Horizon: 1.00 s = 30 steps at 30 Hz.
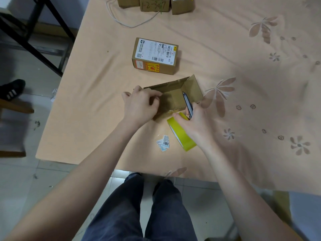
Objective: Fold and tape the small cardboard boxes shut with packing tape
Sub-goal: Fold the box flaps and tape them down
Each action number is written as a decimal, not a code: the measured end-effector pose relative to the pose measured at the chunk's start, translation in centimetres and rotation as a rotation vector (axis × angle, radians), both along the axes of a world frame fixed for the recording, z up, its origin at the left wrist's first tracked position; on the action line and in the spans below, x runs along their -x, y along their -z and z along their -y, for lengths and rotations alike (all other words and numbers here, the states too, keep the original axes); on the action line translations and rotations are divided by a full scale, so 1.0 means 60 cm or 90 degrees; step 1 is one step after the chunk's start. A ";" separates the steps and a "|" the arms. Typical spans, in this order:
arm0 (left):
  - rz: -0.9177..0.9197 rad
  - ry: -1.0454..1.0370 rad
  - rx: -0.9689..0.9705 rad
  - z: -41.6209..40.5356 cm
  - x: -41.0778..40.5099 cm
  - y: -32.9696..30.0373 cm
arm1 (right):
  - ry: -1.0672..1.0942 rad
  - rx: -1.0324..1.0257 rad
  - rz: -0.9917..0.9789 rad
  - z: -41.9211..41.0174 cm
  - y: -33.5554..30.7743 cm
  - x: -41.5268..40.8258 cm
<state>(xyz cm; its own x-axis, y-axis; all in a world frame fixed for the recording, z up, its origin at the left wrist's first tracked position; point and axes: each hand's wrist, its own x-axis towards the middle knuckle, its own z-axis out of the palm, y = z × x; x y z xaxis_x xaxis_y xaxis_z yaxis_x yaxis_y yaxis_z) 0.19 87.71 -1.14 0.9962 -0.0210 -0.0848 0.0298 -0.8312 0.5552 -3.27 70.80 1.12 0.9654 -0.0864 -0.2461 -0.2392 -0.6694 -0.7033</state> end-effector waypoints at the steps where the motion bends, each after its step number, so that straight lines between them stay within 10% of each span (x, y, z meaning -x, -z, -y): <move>1: -0.003 0.080 0.034 -0.009 0.005 -0.008 | 0.001 -0.004 -0.003 0.001 -0.001 -0.001; 5: -0.070 0.379 -0.037 -0.018 0.028 -0.007 | 0.004 -0.009 0.003 0.001 -0.003 -0.004; 30: -0.168 0.144 0.244 0.005 0.009 0.005 | 0.098 -0.041 -0.066 -0.027 0.024 -0.027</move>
<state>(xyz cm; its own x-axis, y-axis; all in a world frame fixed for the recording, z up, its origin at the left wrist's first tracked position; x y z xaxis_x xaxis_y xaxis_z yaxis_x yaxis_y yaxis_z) -0.37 87.44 -1.45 0.9088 -0.3117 -0.2774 0.0539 -0.5715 0.8188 -1.64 72.40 -0.33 0.9112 -0.2125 -0.3529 -0.4087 -0.5735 -0.7099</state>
